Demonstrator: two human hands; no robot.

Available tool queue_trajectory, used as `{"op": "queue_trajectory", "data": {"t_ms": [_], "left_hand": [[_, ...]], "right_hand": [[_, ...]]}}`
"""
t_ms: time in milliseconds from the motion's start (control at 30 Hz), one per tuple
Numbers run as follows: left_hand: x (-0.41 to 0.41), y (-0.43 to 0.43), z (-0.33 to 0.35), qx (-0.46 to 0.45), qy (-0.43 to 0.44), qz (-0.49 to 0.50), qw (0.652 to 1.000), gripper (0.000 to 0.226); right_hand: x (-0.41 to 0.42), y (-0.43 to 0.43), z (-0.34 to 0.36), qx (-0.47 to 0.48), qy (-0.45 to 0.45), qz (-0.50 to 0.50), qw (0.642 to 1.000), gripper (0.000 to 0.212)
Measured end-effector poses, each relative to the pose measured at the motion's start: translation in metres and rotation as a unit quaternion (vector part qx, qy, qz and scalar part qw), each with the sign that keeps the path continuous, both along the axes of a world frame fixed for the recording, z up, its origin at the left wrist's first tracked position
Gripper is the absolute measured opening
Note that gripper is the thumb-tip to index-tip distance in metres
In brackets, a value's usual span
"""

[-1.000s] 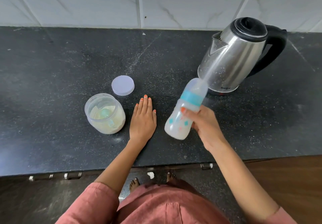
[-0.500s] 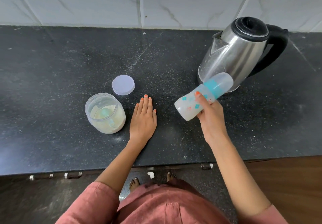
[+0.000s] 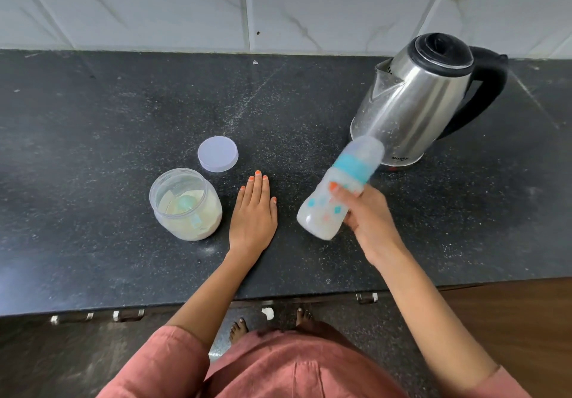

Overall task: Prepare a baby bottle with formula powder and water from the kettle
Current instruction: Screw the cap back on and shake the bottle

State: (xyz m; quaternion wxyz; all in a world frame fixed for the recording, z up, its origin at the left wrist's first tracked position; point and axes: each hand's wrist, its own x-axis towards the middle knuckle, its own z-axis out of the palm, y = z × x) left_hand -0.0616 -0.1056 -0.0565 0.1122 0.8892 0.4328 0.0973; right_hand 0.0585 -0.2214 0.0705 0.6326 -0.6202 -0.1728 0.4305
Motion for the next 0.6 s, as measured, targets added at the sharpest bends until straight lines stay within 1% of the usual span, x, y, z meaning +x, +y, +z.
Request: {"op": "queue_trajectory", "data": {"t_ms": [33,67,100,167,233,267,300,333,400,433,467,500,600], "left_hand": [[0.000,0.000,0.000,-0.001,0.001,0.001,1.000,0.067],[0.000,0.000,0.000,-0.003,0.003,0.001,1.000,0.067],[0.000,0.000,0.001,-0.006,0.004,0.001,1.000,0.067],[-0.001,0.000,0.001,-0.010,0.002,0.002,1.000,0.067],[0.000,0.000,0.002,-0.012,0.002,0.004,1.000,0.065],[0.000,0.000,0.002,-0.013,0.003,0.004,1.000,0.064],[0.000,0.001,0.002,-0.016,0.004,0.004,1.000,0.064],[0.000,0.001,0.002,-0.017,0.005,0.004,1.000,0.063],[0.000,0.001,0.001,-0.015,0.006,0.003,1.000,0.064],[0.000,0.001,0.000,-0.013,0.008,0.002,1.000,0.065],[0.000,0.000,0.000,-0.012,0.008,0.001,1.000,0.066],[0.000,0.000,-0.001,-0.011,0.005,0.002,1.000,0.067],[0.000,0.001,-0.001,-0.006,0.002,0.002,1.000,0.066]], "right_hand": [[-0.003,-0.003,0.000,-0.030,-0.031,0.047,0.998,0.016],[-0.002,-0.004,0.001,-0.045,-0.046,0.069,0.996,0.017],[0.000,-0.003,0.003,-0.038,-0.045,0.063,0.996,0.017],[0.007,0.003,0.005,0.010,0.014,-0.011,1.000,0.014],[0.012,0.011,0.003,0.060,0.083,-0.116,0.988,0.010],[0.009,0.014,0.000,0.069,0.089,-0.145,0.983,0.009],[0.005,0.014,-0.005,0.059,0.069,-0.145,0.985,0.011],[-0.001,0.012,-0.009,0.031,0.031,-0.114,0.993,0.013],[-0.013,0.004,-0.012,-0.029,-0.052,0.004,0.998,0.017],[-0.016,0.001,-0.013,-0.044,-0.074,0.043,0.995,0.018],[-0.015,0.000,-0.013,-0.045,-0.076,0.048,0.995,0.018],[-0.011,0.002,-0.012,-0.036,-0.064,0.026,0.997,0.017],[0.003,0.011,-0.009,0.016,0.017,-0.107,0.994,0.019]]}}
